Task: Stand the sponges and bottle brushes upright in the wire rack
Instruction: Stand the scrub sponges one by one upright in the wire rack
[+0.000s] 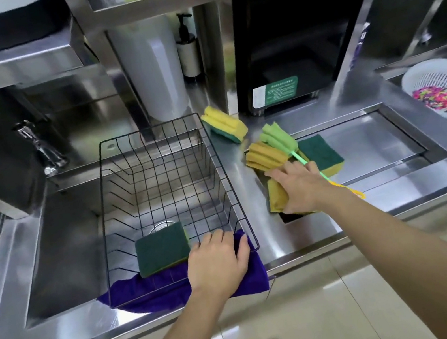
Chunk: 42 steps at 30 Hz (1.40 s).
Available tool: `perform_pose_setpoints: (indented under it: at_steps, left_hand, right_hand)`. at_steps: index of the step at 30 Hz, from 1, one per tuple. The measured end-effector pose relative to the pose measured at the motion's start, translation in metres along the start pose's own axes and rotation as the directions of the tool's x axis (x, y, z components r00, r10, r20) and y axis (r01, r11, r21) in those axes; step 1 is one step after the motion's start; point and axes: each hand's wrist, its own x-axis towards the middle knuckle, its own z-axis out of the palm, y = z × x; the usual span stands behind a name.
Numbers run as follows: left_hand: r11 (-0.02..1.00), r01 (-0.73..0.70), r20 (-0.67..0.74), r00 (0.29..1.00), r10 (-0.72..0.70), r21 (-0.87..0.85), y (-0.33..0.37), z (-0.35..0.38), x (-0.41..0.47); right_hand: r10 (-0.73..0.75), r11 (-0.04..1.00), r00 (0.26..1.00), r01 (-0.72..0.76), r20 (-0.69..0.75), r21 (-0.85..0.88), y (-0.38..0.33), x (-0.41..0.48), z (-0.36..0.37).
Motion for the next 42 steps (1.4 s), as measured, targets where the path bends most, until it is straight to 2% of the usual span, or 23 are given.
perform_pose_setpoints:
  at_steps: [2,3,6,10,12,14,15,18,20,22,24,28,32,36,39,42]
  left_hand:
    - [1.000,0.006,-0.005,1.000,-0.006,-0.009,-0.001,0.000,0.000]
    - [1.000,0.010,-0.010,1.000,-0.010,-0.020,-0.003,0.000,0.000]
    - [0.998,0.017,-0.055,0.998,-0.020,-0.061,-0.007,0.001,0.000]
    - [0.997,0.044,-0.179,0.982,-0.056,-0.071,-0.020,0.001,-0.002]
    - [0.994,0.077,-0.210,0.973,-0.090,-0.073,-0.029,-0.001,-0.004]
    - [0.991,0.110,-0.233,0.965,-0.124,-0.070,-0.039,-0.003,-0.008]
    - [0.990,0.126,-0.246,0.959,-0.139,-0.068,-0.043,-0.003,-0.009]
    - [0.984,0.165,-0.249,0.952,-0.178,-0.072,-0.056,-0.004,-0.016]
    - [0.980,0.185,-0.248,0.948,-0.198,-0.073,-0.063,-0.003,-0.020]
    - [0.977,0.197,-0.255,0.944,-0.211,-0.077,-0.068,-0.002,-0.023]
    - [0.977,0.193,-0.259,0.943,-0.209,-0.085,-0.071,-0.002,-0.024]
    - [0.980,0.182,-0.232,0.952,-0.197,-0.083,-0.072,-0.001,-0.024]
    - [0.980,0.182,-0.203,0.960,-0.194,-0.077,-0.072,-0.002,-0.024]
    - [0.977,0.195,-0.187,0.960,-0.208,-0.083,-0.072,-0.003,-0.024]
    - [0.977,0.197,-0.191,0.959,-0.209,-0.079,-0.071,-0.001,-0.025]
    - [0.975,0.206,-0.204,0.954,-0.218,-0.080,-0.071,0.000,-0.025]
  right_hand:
    - [-0.016,1.000,0.999,0.016,-0.047,-0.005,-0.002,-0.001,-0.012]
    - [-0.006,0.999,0.998,0.008,-0.061,0.045,-0.003,-0.001,-0.022]
    - [0.031,0.948,0.995,0.000,-0.091,0.319,-0.007,-0.004,-0.055]
    - [0.083,0.802,0.969,0.074,-0.234,0.592,-0.020,0.000,-0.084]
    - [0.090,0.637,0.974,0.103,-0.207,0.764,-0.033,0.008,-0.088]
    - [0.027,0.378,0.992,0.107,-0.127,0.920,-0.050,0.015,-0.086]
    - [-0.013,0.282,0.996,0.090,-0.090,0.955,-0.059,0.020,-0.082]
    - [-0.105,0.132,0.994,0.033,-0.019,0.991,-0.089,0.034,-0.066]
    - [-0.106,0.157,0.994,0.032,-0.015,0.987,-0.108,0.045,-0.053]
    - [-0.102,0.264,0.995,0.046,-0.020,0.963,-0.125,0.056,-0.041]
    - [-0.134,0.321,0.991,0.049,-0.006,0.946,-0.140,0.062,-0.033]
    - [-0.168,0.227,0.984,-0.024,0.063,0.974,-0.160,0.073,-0.022]
    - [-0.227,0.325,0.965,-0.049,0.129,0.944,-0.175,0.082,-0.013]
    - [-0.267,0.346,0.952,-0.051,0.150,0.937,-0.189,0.084,-0.008]
    - [-0.295,0.314,0.936,-0.094,0.191,0.945,-0.193,0.086,-0.001]
    - [-0.340,0.129,0.890,-0.276,0.304,0.952,-0.189,0.088,0.004]
